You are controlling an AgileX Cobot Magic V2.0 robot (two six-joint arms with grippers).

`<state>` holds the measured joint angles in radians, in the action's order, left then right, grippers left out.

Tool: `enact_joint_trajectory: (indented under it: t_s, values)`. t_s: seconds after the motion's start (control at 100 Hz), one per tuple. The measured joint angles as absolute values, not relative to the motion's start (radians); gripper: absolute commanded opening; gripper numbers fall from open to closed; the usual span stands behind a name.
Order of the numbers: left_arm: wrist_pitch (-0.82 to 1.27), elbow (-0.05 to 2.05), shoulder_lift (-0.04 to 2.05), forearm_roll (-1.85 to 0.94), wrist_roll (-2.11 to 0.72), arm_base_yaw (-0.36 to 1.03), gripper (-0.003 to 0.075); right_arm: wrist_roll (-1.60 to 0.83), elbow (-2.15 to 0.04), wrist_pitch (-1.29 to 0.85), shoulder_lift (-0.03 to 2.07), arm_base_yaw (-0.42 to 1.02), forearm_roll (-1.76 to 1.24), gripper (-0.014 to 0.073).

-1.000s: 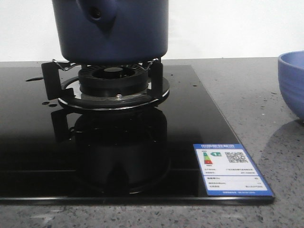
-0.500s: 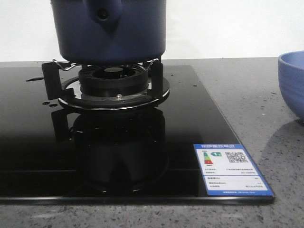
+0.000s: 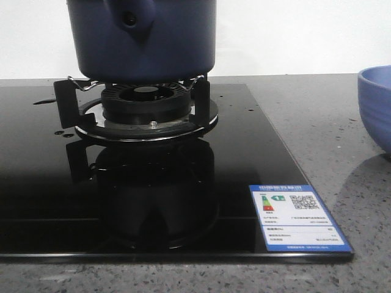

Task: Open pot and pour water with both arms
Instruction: 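Lift the glass lid off the saucepan with the left gripper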

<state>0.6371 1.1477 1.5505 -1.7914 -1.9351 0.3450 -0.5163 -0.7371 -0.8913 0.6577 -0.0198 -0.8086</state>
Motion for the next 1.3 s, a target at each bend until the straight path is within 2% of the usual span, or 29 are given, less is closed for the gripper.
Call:
enact_joint_trajectory:
  t_s: [0.31,0.63,0.81,1.129,1.199,1.299]
  values:
    - [0.656,1.146,1.405,-1.767,-1.922,0.271,0.0209,-0.516,-0.737,-0.86,0.658,-0.02,-0.809,-0.0062]
    - [0.604,1.128,1.211,-1.632,-1.72,0.115,0.0211,-0.516,-0.737,-0.847,0.658,-0.02,-0.809,-0.0062]
    - [0.564,1.039,1.122,-1.521,-1.599,0.059,0.0211,-0.516,-0.737,-0.847,0.658,-0.02,-0.811,-0.0062]
    - [0.46,0.834,0.966,-1.508,-1.58,0.047,0.0212,-0.516,-0.737,-0.847,0.658,-0.02,-0.812,-0.0062]
    - [0.456,0.813,0.955,-1.508,-1.579,0.047,0.0228,-0.516,-0.737,-0.843,0.658,-0.02,-0.813,-0.0062]
    - [0.454,0.799,0.951,-1.528,-1.577,0.047,0.0291,-0.516,-0.737,-0.81,0.658,-0.02,-0.813,-0.0062]
